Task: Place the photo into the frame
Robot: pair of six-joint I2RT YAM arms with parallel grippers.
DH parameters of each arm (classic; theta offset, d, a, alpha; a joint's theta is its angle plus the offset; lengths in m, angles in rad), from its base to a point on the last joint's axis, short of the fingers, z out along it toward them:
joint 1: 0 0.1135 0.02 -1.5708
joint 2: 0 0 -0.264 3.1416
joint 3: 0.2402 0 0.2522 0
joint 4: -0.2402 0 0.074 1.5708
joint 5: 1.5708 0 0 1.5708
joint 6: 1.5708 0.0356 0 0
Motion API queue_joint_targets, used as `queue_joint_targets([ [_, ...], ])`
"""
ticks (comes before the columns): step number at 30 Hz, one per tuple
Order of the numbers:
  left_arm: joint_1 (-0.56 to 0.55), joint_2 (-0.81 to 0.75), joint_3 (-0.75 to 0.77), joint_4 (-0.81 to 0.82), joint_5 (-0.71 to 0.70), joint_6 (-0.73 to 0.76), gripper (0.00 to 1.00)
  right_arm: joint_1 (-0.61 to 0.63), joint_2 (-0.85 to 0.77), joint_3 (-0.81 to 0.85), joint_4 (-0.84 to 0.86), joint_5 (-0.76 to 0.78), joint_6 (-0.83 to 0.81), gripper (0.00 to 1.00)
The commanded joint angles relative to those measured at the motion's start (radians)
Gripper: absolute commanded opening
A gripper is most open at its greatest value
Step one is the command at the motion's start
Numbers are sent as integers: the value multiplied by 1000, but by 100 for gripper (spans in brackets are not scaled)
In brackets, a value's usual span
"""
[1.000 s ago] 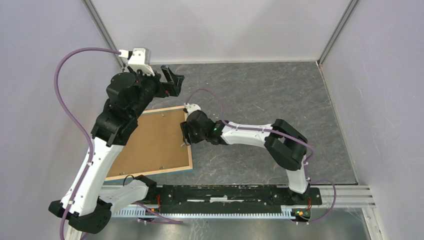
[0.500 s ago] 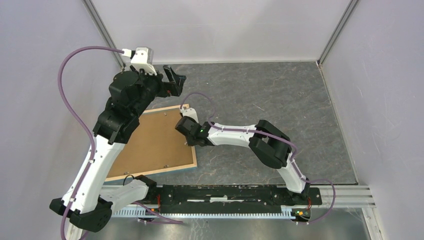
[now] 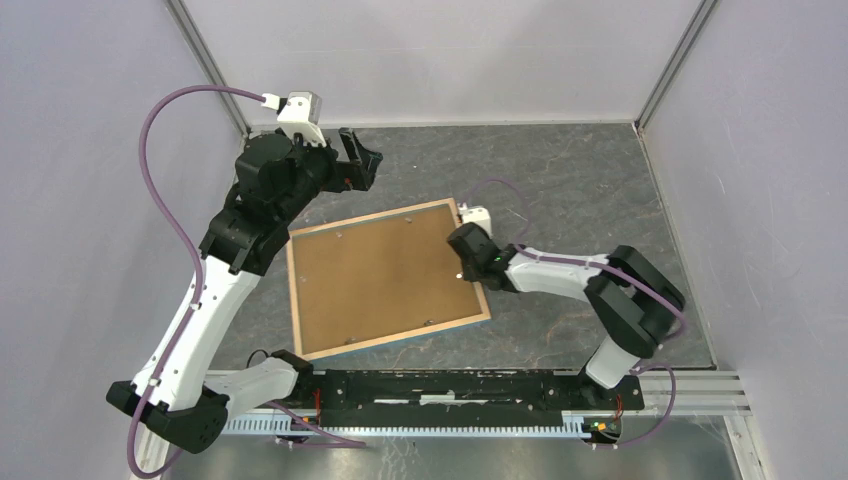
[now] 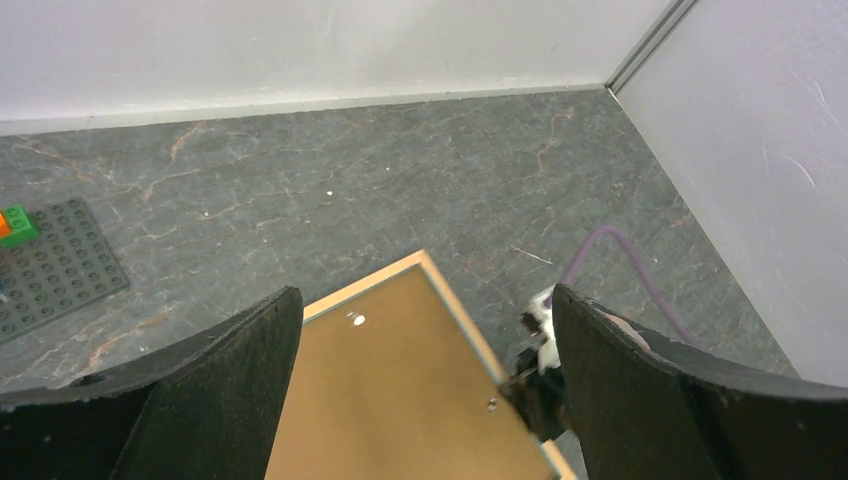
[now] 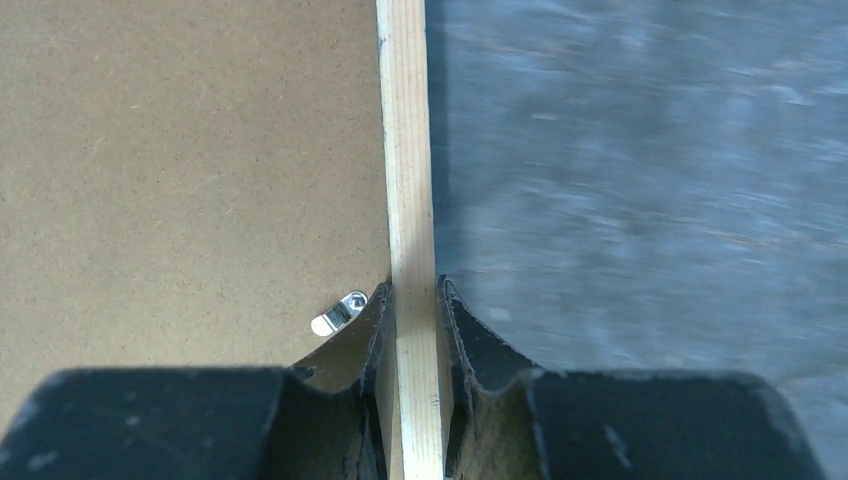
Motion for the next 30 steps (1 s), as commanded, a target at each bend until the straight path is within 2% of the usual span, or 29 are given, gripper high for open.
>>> queue_joint_targets([
  [1,6,29,5,32,38,-54,100,-116,-112,-187,1,31,-169,10],
  [6,-14,93,-11,34,24,-64,100,-261,-237,-323,51,-28,-273,8],
  [11,-46,258,-25,-141,17,-108,100,-382,-349,-414,84,-110,-369,8],
  [13,-32,295,-72,-213,4,-126,98,-418,-391,-454,111,-154,-393,8],
  [17,18,249,-236,-246,-43,-146,96,-462,-434,-486,127,-201,-422,11],
  [20,46,217,-331,-273,-87,-166,94,-478,-446,-479,122,-252,-428,22],
  [22,69,219,-394,-276,-69,-176,83,-480,-444,-455,96,-276,-415,30],
  [26,115,265,-465,-289,-49,-186,69,-480,-451,-426,58,-290,-371,55],
  [30,116,291,-532,-253,-5,-194,57,-479,-460,-400,2,-285,-321,81],
])
